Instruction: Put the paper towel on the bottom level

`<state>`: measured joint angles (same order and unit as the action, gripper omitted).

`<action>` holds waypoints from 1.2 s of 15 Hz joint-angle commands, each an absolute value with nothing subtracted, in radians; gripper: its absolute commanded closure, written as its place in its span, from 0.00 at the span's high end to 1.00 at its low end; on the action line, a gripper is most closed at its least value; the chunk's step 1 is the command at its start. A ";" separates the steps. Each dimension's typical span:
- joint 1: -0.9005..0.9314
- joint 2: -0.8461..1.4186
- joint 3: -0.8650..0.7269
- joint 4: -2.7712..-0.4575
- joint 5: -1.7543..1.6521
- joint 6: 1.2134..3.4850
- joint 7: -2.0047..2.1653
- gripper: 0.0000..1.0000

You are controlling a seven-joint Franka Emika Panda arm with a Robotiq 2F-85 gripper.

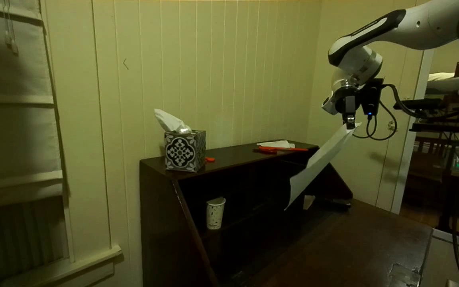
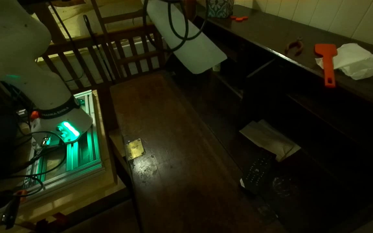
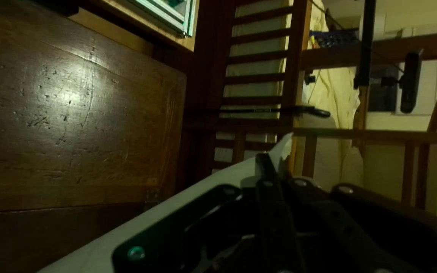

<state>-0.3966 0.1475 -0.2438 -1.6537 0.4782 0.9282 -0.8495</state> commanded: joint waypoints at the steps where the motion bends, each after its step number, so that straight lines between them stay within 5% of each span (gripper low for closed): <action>1: -0.335 0.137 -0.215 -1.753 0.378 0.978 -0.987 0.00; 18: -0.285 0.161 -0.230 -2.101 0.339 1.463 -1.327 0.00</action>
